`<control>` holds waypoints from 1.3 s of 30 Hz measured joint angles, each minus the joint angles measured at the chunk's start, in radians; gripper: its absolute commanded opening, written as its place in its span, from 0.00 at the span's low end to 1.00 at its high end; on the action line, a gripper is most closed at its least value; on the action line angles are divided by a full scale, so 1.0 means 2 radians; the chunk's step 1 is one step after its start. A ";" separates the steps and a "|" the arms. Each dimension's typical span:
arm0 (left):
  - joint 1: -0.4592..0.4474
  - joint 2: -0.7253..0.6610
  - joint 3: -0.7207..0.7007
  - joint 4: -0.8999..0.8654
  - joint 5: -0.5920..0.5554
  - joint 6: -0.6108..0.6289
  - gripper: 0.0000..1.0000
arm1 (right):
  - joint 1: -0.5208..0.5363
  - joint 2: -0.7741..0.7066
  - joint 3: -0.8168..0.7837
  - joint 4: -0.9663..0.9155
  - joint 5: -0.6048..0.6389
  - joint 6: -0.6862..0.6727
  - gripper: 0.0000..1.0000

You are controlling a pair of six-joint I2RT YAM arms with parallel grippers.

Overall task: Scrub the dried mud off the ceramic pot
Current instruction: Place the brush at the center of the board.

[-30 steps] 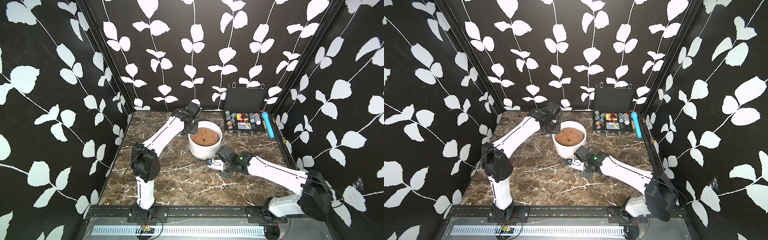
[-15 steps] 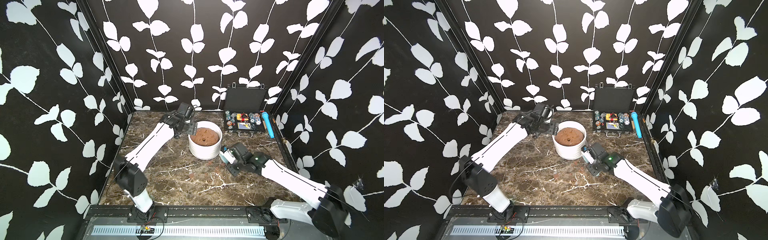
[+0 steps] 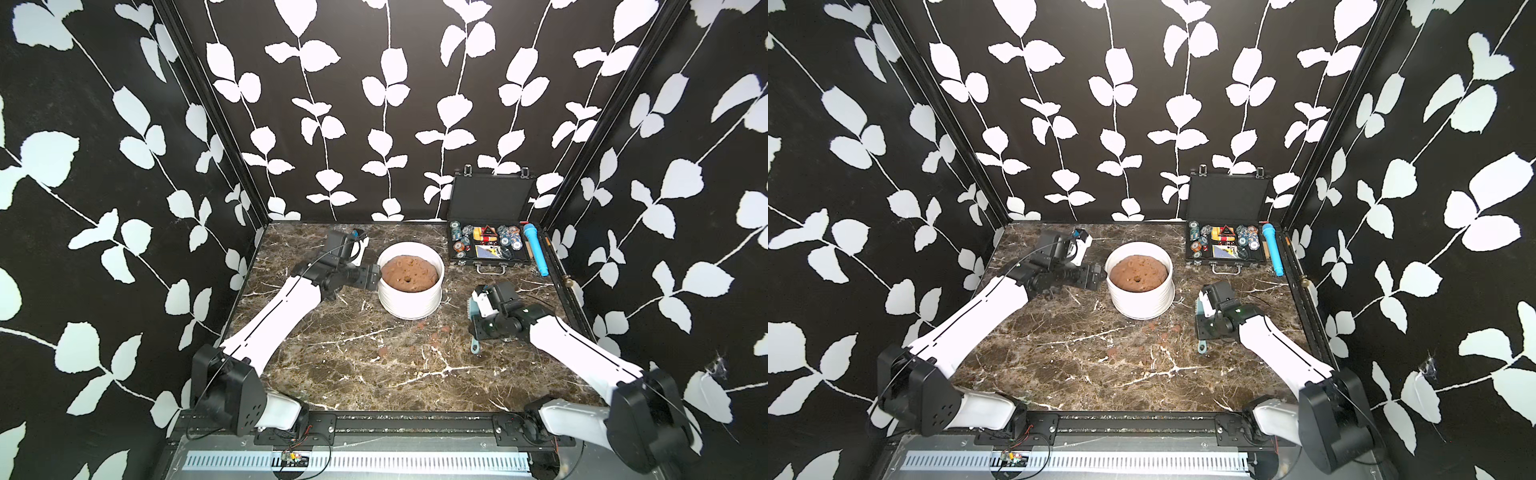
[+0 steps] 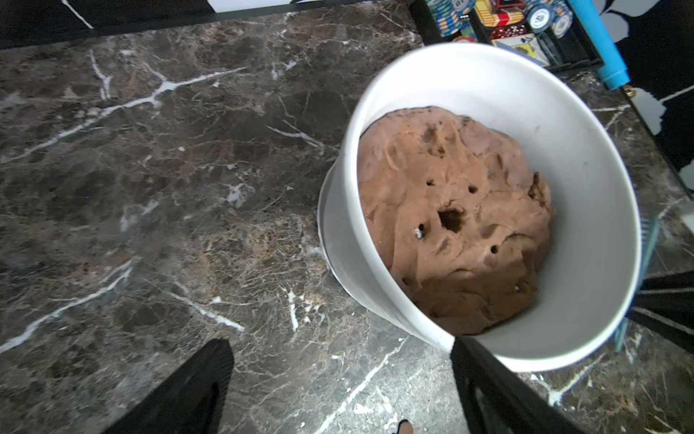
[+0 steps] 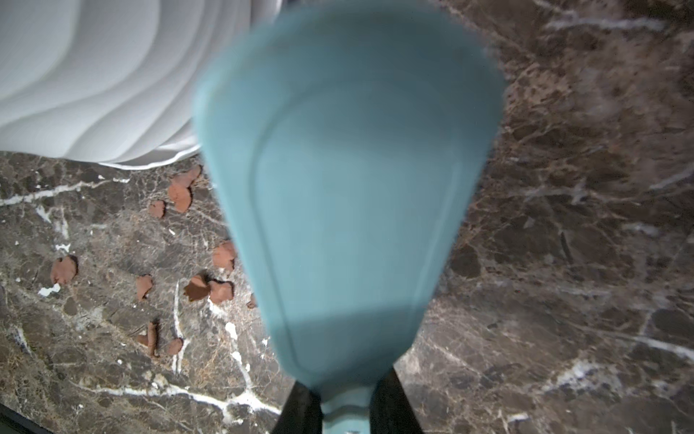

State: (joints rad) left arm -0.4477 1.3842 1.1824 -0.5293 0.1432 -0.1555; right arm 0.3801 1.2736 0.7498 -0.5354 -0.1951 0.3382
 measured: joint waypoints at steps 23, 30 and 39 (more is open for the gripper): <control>0.002 -0.030 -0.099 0.056 0.012 -0.001 0.98 | -0.061 0.143 0.046 0.047 -0.055 -0.009 0.33; 0.004 -0.030 -0.099 0.054 0.012 0.000 0.98 | -0.068 0.142 0.046 0.045 -0.046 -0.019 0.37; 0.013 -0.039 -0.099 0.041 0.000 0.009 0.99 | -0.087 0.079 0.051 0.026 -0.037 -0.032 0.55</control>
State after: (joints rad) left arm -0.4213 1.3071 0.9848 -0.4469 0.1425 -0.1379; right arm 0.2070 1.4315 0.8509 -0.4839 -0.2687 0.2745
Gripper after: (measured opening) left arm 0.986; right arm 0.491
